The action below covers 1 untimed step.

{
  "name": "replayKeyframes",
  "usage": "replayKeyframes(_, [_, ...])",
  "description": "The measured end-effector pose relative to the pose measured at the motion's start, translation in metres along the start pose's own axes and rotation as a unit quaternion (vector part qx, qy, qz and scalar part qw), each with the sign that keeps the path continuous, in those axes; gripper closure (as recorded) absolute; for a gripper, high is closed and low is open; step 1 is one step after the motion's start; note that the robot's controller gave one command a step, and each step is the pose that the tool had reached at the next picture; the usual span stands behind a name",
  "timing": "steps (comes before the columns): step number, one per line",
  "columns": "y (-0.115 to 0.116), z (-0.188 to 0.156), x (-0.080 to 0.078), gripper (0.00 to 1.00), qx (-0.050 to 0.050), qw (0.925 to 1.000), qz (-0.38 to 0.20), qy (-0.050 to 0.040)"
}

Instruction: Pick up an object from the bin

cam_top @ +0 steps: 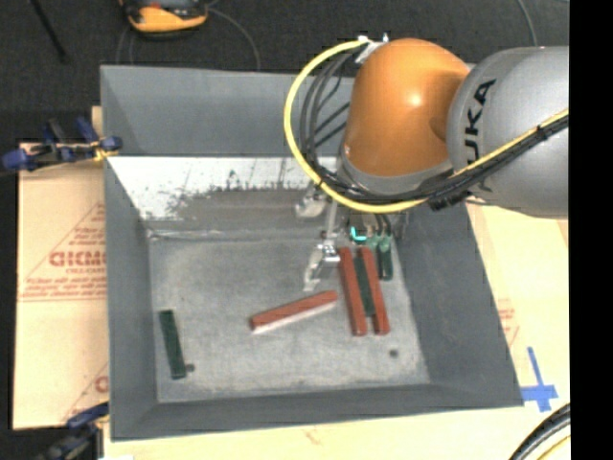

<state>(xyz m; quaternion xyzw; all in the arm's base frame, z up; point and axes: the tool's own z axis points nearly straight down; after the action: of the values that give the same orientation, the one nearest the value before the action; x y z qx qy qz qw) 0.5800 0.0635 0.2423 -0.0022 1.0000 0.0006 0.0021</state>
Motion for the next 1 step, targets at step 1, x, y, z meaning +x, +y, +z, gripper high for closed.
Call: replayKeyframes(1, [-0.0034,0.0414,0.0024,0.00,0.000,1.0000,-0.003,-0.0040])
